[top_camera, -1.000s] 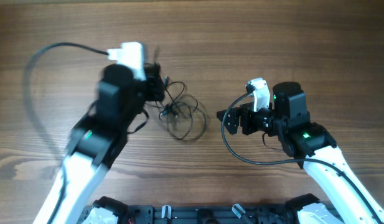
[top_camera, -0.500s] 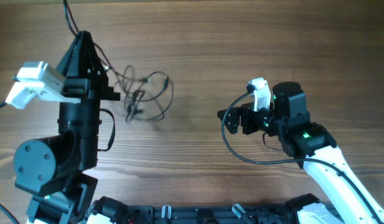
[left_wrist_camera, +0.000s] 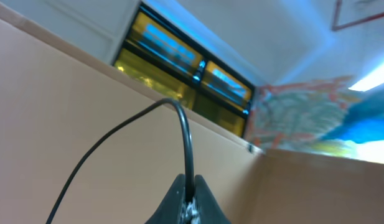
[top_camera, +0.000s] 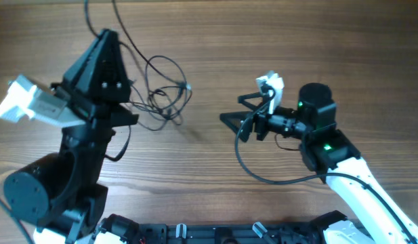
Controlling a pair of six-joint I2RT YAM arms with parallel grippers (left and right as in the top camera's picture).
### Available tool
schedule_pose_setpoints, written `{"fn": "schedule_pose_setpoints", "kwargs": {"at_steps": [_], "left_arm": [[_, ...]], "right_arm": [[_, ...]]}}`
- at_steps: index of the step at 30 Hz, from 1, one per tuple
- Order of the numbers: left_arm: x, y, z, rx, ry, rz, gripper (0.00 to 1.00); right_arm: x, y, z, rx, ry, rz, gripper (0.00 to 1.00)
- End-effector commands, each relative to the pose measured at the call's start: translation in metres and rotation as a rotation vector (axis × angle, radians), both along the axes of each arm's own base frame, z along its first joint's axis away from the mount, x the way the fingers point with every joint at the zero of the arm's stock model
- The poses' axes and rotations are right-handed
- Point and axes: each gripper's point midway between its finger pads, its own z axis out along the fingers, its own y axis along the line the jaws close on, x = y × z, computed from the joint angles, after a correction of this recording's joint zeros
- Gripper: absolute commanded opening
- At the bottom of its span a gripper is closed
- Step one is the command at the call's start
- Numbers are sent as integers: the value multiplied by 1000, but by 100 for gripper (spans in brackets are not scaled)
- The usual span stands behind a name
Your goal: Untangle cables
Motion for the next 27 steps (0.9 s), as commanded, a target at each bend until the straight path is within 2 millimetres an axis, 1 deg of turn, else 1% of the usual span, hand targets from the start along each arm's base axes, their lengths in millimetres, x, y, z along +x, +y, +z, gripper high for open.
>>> {"fn": "schedule_pose_setpoints", "kwargs": {"at_steps": [1,4,6,8,10,11,12,13,17,19,21,22,24,25,26,27], "left_arm": [[5,-24,-4,-4,24,-161,4],[9,-39,-9,-7,45,-267,4],[10,-46,-11,-5,55,-309,4],[10,-52,-13,-1,60,-350,4],[7,-55,-14,16,53,-373,4],[6,-57,-14,14,58,-388,4],[5,-59,-14,11,62,-400,4],[3,-61,-14,12,61,-409,4],[8,-68,-20,17,84,-425,4],[11,-71,-23,24,92,-432,4],[12,-72,-24,26,95,-434,4],[12,-72,-24,25,95,-436,4],[10,-74,-24,29,94,-445,4],[9,-76,-24,27,97,-457,4],[8,-77,-24,30,96,-465,4],[6,-79,-24,31,96,-471,4]], "right_arm": [[-9,25,-6,14,9,86,100],[-9,45,-13,24,-21,134,100],[-10,54,-19,16,-55,163,100],[-11,62,-31,-14,-93,197,100],[-5,65,-46,-45,-74,175,100],[-5,67,-50,-48,-69,178,100],[-5,69,-51,-45,-71,184,100],[-7,72,-47,-31,-84,201,100],[-24,85,-26,44,-158,303,100],[-30,87,-22,63,-167,337,100],[-31,87,-21,68,-160,343,100],[-30,87,-21,66,-161,339,100],[-22,86,-25,46,-161,292,100],[-13,83,-29,22,-160,240,100],[-5,81,-34,-3,-157,189,97],[5,77,-39,-34,-161,131,87]]}}
